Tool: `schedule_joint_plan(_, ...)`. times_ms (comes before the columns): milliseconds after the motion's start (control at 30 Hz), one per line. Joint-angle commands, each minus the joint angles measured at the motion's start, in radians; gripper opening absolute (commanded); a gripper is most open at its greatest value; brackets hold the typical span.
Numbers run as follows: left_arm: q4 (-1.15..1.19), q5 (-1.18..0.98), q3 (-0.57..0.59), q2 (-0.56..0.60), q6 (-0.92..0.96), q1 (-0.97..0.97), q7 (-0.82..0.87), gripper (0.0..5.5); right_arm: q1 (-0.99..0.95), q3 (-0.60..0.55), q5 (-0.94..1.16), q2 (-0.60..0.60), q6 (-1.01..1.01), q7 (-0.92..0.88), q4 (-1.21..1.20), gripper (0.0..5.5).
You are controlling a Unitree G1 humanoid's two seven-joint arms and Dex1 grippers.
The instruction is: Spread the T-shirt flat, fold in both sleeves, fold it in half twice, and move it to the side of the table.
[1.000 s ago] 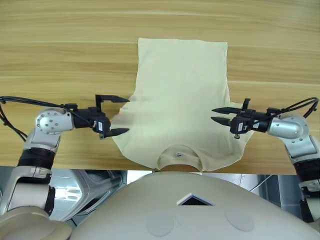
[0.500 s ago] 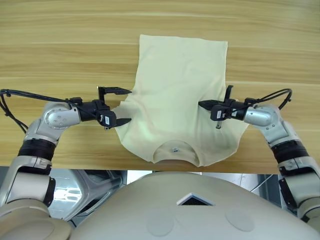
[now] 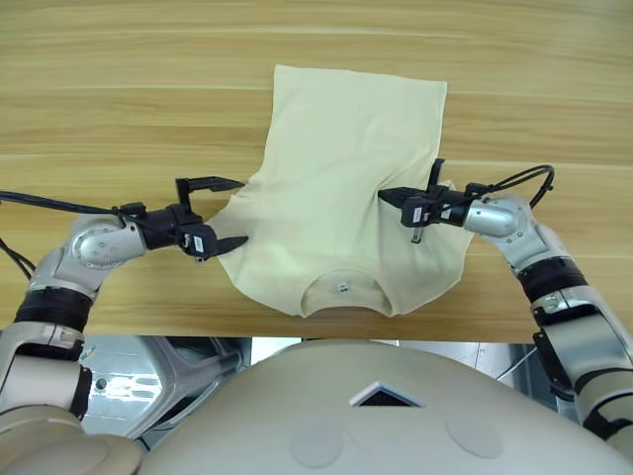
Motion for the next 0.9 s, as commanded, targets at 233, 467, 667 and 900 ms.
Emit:
schedule_joint_plan(233, 0.047, 0.092, -0.051, 0.025, 0.056, 0.067, 0.004, 5.4, 0.041, 0.017, 0.0, -0.035, 0.004, 0.029, 0.009, 0.04)
schedule_joint_plan(467, 0.047, 0.083, -0.061, 0.017, 0.051, 0.061, 0.001, 5.4, 0.097, -0.008, 0.029, -0.095, 0.009, 0.033, -0.061, 0.04)
schedule_joint_plan(667, 0.009, -0.008, -0.069, 0.007, 0.025, 0.054, -0.032, 5.4, 0.118, -0.038, 0.045, -0.13, 0.03, 0.017, -0.127, 0.04)
schedule_joint_plan(900, -0.122, -0.261, -0.076, 0.036, 0.012, 0.085, -0.121, 5.4, 0.14, -0.087, 0.059, -0.185, 0.054, 0.011, -0.175, 0.04)
